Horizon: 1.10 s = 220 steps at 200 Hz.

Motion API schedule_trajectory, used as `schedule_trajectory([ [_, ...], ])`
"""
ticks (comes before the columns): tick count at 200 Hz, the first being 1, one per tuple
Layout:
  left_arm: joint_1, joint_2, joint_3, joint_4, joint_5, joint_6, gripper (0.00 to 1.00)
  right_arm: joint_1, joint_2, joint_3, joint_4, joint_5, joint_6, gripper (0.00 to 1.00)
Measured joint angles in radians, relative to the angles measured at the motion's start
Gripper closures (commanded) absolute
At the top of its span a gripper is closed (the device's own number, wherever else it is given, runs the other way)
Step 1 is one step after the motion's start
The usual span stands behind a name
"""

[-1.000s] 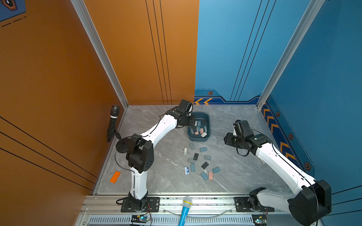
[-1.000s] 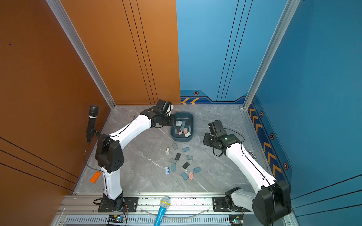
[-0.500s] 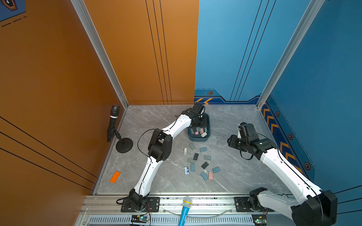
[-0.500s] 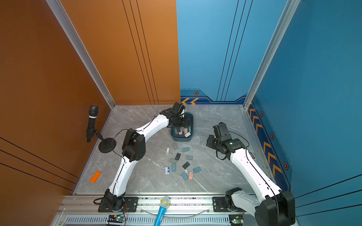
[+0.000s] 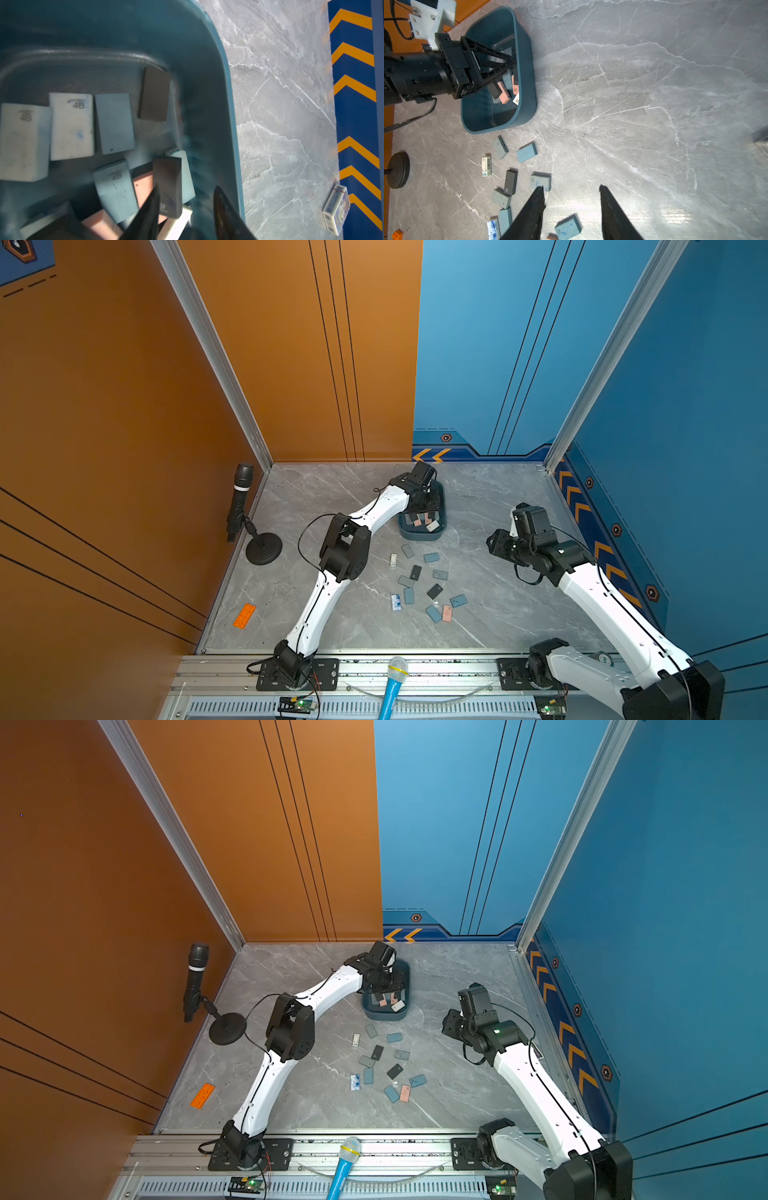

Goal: Put the eraser in the storage box
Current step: Place the eraser in the storage box, then adjust the eraser at the center of the board.

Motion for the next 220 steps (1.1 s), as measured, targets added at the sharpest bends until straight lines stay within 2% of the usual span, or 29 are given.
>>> schedule_trajectory([
  [54,-0.005,-0.031,-0.023,-0.002,-0.013,0.005,0.54,0.0,-0.016,-0.002,-0.004,-0.002,0.019,0.55],
  [101,-0.006,-0.204,-0.116,-0.003,-0.037,0.042,0.55,0.032,-0.053,-0.024,-0.04,0.006,0.05,0.55],
  [151,-0.008,-0.401,-0.29,0.04,-0.06,0.092,0.55,0.161,-0.097,-0.095,-0.07,0.079,0.14,0.55],
  [220,-0.035,-0.49,-0.469,0.041,-0.093,0.147,0.56,0.379,-0.061,-0.109,-0.08,0.197,0.264,0.55],
])
